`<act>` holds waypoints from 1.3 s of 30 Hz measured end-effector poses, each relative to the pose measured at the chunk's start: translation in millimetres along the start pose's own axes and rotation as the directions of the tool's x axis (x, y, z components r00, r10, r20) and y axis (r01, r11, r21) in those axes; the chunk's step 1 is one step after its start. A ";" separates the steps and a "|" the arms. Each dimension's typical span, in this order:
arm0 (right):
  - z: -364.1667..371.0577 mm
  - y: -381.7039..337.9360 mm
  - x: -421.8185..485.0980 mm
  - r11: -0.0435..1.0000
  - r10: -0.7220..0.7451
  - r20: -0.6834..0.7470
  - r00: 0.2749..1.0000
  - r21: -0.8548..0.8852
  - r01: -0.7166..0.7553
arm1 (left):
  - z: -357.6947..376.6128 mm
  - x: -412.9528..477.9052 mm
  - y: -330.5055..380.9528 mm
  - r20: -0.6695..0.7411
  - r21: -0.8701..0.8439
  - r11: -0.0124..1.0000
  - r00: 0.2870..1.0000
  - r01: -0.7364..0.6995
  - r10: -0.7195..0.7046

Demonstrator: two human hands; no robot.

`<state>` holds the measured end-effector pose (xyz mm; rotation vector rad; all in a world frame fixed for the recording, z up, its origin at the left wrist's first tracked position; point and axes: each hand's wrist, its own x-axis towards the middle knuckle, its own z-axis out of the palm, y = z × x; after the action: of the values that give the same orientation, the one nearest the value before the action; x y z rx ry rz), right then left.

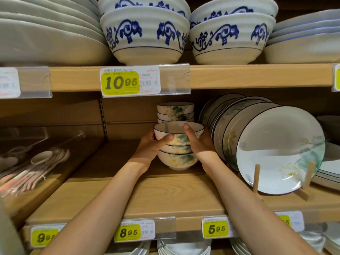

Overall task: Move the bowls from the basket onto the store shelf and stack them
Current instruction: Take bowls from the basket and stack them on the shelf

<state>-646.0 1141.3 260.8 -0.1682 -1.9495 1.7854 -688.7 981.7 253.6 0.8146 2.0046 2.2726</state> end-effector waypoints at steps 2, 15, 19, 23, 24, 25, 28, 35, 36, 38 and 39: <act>0.8 1.3 -0.8 1.000 0.003 0.003 1.000 -0.005 -0.003 | -1.4 0.6 -0.7 0.009 0.019 1.000 1.000 0.009 -0.009; -2.2 -10.3 -19.5 0.995 0.023 0.009 1.000 -0.102 -0.022 | 2.2 -16.2 15.9 -0.060 0.046 0.993 0.993 0.108 -0.105; -10.9 -13.3 -39.7 0.971 0.158 -0.059 0.986 -0.173 -0.166 | -3.0 -30.0 41.8 -0.224 -0.068 0.970 0.944 0.234 -0.243; -25.9 -10.1 -69.4 0.997 0.063 -0.024 0.998 -0.034 -0.064 | -7.4 -64.9 59.5 -0.236 -0.189 0.950 0.928 0.248 -0.289; -28.2 -9.2 -77.6 0.999 0.028 -0.008 1.000 0.019 -0.028 | -8.0 -75.6 61.3 -0.242 -0.187 0.954 0.930 0.236 -0.278; -29.6 -8.2 -86.9 0.998 -0.002 -0.007 1.000 0.057 0.003 | -7.5 -87.5 62.7 -0.246 -0.172 0.960 0.934 0.223 -0.261; -29.8 -5.0 -117.1 0.994 -0.038 -0.049 0.998 0.104 0.043 | -3.8 -127.5 64.6 -0.253 -0.098 0.981 0.949 0.170 -0.190; -25.0 -3.8 -205.5 0.974 0.034 0.079 0.996 0.222 -0.051 | -8.1 -236.7 73.1 -0.336 -0.026 0.984 0.926 0.175 -0.173; -25.3 -1.6 -217.4 0.968 0.052 0.118 0.992 0.238 -0.079 | -8.4 -253.7 72.8 -0.369 -0.031 0.982 0.911 0.189 -0.187; -23.7 3.8 -238.9 0.955 0.077 0.184 0.980 0.267 -0.126 | -9.0 -287.2 72.0 -0.425 -0.043 0.977 0.881 0.211 -0.209; -21.0 8.4 -249.4 0.949 0.090 0.212 0.973 0.279 -0.149 | -9.6 -304.0 70.4 -0.453 -0.048 0.974 0.864 0.223 -0.220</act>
<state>-421.1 1059.9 186.6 -0.0099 -1.8063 2.2223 -406.2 858.2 204.8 0.0256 2.1293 2.4859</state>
